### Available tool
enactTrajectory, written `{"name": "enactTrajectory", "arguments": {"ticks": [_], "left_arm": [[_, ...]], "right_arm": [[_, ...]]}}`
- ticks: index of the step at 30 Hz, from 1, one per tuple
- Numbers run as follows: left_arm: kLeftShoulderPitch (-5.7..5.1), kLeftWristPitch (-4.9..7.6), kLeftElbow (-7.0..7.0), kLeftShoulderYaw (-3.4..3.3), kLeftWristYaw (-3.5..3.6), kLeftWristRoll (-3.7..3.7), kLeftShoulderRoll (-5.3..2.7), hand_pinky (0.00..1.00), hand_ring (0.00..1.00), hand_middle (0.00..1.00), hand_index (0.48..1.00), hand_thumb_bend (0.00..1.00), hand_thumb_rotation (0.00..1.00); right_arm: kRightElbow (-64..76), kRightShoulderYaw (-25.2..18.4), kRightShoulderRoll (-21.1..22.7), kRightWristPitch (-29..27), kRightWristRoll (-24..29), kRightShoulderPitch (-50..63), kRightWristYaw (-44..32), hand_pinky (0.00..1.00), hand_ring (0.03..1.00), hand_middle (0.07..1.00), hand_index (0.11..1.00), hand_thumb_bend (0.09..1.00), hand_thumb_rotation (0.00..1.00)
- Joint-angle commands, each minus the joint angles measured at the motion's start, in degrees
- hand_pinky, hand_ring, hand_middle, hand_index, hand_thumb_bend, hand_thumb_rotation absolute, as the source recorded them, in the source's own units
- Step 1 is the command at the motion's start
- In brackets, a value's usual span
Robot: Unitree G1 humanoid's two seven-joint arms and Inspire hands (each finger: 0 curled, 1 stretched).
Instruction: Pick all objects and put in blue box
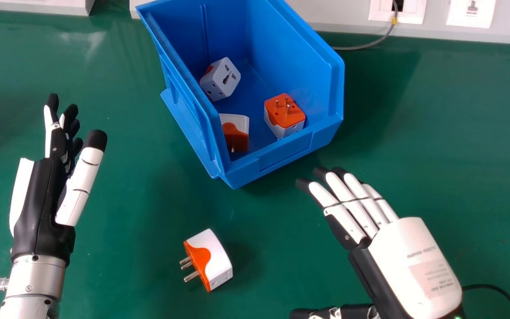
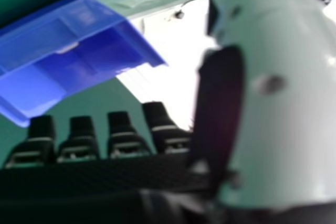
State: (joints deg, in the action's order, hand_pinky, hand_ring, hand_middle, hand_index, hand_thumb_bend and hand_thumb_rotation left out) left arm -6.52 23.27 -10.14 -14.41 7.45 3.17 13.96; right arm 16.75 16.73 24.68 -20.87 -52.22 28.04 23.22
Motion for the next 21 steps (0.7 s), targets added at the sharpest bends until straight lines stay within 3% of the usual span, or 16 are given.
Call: {"name": "enactTrajectory", "arguments": {"ticks": [1,6,10,15,21], "left_arm": [[0.32,1.44,0.38,0.11,0.03,0.33,-0.06,1.0,1.0,1.0,0.983,0.65,0.87],[0.14,1.01,1.04,0.08,-0.35,-0.01,0.04,1.0,1.0,1.0,0.99,0.63,0.86],[0.01,0.44,1.53,0.27,-0.2,0.36,-0.21,1.0,1.0,1.0,0.995,0.63,0.86],[0.29,0.42,1.06,0.3,-0.18,0.25,-0.02,1.0,1.0,1.0,0.999,0.62,0.86],[0.05,-0.69,1.74,0.31,-0.14,0.17,0.29,1.0,1.0,1.0,1.0,0.6,0.86]], "right_arm": [[0.2,0.3,-0.1,-0.8,0.1,-0.9,-0.9,0.9,0.955,0.946,0.902,0.644,0.23],[-0.6,1.3,-0.1,-1.0,0.1,-3.0,-3.4,0.88,0.944,0.933,0.888,0.645,0.23],[-1.3,2.6,-0.4,-1.1,0.5,-5.1,-5.7,0.85,0.925,0.917,0.875,0.646,0.24],[-3.2,5.1,-1.4,-1.4,0.4,-8.4,-7.9,0.82,0.905,0.898,0.854,0.642,0.24],[-5.1,7.3,-2.5,-1.5,0.9,-11.8,-10.7,0.81,0.895,0.89,0.846,0.642,0.24]]}}
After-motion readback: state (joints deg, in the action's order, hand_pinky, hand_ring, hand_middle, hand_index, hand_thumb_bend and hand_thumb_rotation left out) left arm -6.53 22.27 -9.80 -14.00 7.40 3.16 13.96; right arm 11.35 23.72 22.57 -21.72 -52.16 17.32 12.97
